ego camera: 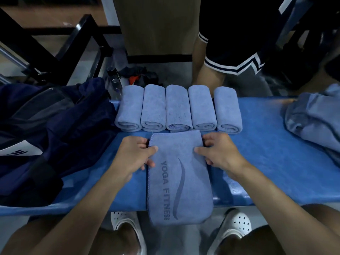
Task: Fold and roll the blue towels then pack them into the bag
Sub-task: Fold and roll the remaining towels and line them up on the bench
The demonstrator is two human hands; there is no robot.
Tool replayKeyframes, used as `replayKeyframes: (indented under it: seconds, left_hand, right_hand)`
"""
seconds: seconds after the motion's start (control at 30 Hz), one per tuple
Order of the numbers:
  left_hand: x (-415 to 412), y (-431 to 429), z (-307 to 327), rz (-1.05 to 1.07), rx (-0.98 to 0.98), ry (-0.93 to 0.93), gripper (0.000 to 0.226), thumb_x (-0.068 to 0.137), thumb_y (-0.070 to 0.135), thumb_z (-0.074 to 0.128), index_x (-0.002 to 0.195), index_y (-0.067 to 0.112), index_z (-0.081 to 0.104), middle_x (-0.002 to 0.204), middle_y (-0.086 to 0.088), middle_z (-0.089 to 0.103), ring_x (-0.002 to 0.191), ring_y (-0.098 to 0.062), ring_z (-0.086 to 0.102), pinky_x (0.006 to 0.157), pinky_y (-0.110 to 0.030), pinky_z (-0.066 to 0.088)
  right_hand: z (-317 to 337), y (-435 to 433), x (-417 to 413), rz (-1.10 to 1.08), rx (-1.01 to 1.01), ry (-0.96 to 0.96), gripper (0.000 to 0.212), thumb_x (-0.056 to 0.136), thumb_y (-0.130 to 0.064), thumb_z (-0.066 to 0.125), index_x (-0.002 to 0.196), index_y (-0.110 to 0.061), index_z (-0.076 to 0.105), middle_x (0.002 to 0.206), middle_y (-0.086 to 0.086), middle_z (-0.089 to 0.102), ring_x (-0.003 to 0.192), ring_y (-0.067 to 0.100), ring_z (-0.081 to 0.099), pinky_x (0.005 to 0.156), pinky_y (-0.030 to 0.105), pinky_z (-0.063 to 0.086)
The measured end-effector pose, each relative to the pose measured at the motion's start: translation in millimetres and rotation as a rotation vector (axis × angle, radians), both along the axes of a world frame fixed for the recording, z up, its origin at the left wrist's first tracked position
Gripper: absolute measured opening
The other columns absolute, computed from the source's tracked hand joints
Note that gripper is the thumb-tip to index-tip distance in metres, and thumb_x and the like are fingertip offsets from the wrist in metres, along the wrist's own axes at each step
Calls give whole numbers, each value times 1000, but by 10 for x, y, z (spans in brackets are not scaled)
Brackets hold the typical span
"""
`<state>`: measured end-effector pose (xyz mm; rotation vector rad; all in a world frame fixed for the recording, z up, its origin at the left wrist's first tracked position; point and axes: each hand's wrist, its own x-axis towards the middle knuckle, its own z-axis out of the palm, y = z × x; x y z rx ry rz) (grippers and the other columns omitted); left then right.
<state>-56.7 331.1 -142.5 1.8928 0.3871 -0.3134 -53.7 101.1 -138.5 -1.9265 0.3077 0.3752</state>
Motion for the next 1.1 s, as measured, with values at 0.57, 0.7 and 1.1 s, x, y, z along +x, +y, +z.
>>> replayKeyframes:
  seconds: [0.57,0.7,1.1]
  left_hand:
    - [-19,22,7,-112,-87,-244,19,87,-2,69,93,16,65,93,-4,71,78,-19,75,67,-30,52]
    - [-87,111,-13,-239,-77,-256,22,87,1,70,85,21,61,99,2,74,90,-23,74,78,-37,55]
    - [-217,264,-139,-563,195,-493,42,77,-9,67,78,27,46,118,19,66,74,0,54,65,-18,39]
  right_hand:
    - [38,-43,-23,0,213,-130,8,88,6,64,90,6,56,92,15,64,71,28,72,70,39,60]
    - [-25,-108,-83,159,89,-256,26,85,12,62,80,-11,53,90,7,66,75,22,72,70,37,58]
    - [-139,-293,-290,548,-396,-614,13,79,-27,67,81,-26,54,118,-14,59,110,3,59,83,32,50]
